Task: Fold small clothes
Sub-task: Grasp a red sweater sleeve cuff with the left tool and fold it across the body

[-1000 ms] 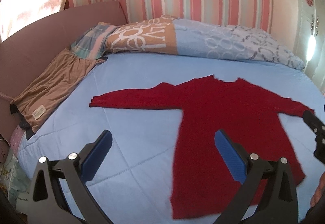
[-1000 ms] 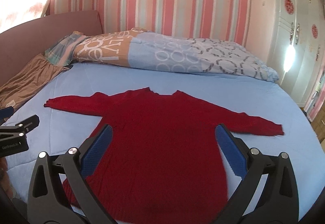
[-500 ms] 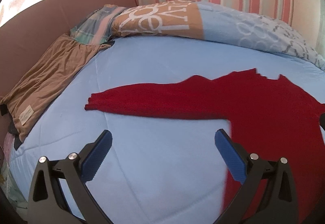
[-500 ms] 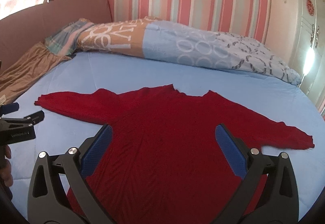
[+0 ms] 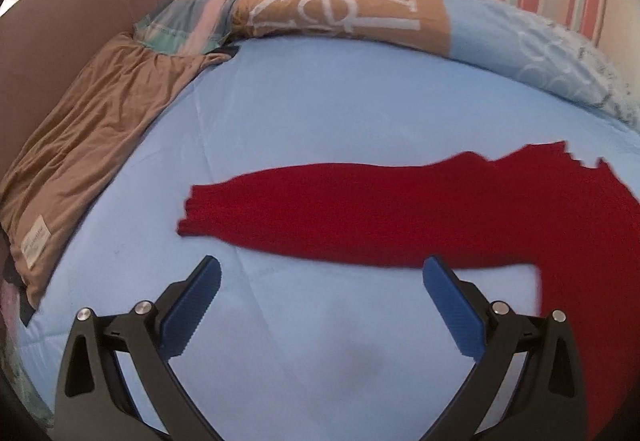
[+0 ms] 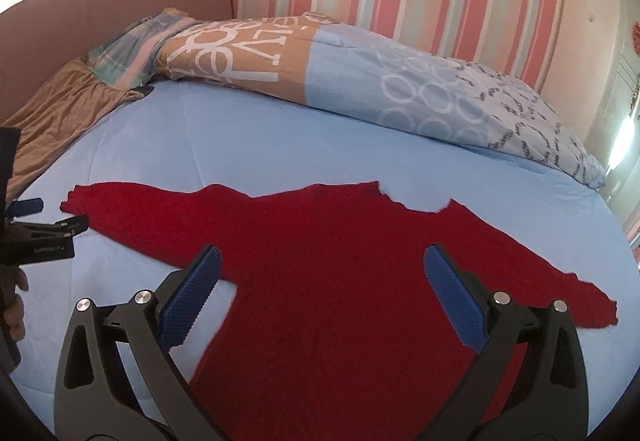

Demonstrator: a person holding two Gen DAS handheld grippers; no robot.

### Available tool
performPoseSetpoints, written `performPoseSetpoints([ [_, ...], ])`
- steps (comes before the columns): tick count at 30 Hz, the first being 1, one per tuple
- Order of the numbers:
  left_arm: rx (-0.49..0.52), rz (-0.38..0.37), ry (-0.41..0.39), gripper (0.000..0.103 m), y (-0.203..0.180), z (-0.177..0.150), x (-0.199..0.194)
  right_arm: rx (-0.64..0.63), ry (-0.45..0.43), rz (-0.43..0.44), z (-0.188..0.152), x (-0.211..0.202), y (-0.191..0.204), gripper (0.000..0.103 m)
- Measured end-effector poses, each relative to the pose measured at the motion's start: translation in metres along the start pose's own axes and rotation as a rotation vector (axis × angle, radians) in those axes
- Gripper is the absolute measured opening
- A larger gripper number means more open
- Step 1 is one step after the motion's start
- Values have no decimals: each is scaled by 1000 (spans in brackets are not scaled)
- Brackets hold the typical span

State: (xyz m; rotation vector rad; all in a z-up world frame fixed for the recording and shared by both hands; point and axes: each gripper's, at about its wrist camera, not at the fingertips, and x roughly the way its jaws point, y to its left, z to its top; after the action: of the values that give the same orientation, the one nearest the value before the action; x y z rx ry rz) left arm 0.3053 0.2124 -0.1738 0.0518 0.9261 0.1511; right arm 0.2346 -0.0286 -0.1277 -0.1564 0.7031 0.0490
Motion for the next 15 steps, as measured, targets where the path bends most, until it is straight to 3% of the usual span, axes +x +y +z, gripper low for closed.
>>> performPoseSetpoints([
  [6, -11, 49, 24, 101, 26, 11, 45, -22, 50, -21, 7, 53, 9, 100],
  [15, -166, -3, 92, 101, 67, 17, 96, -73, 75, -32, 19, 100, 11, 100],
])
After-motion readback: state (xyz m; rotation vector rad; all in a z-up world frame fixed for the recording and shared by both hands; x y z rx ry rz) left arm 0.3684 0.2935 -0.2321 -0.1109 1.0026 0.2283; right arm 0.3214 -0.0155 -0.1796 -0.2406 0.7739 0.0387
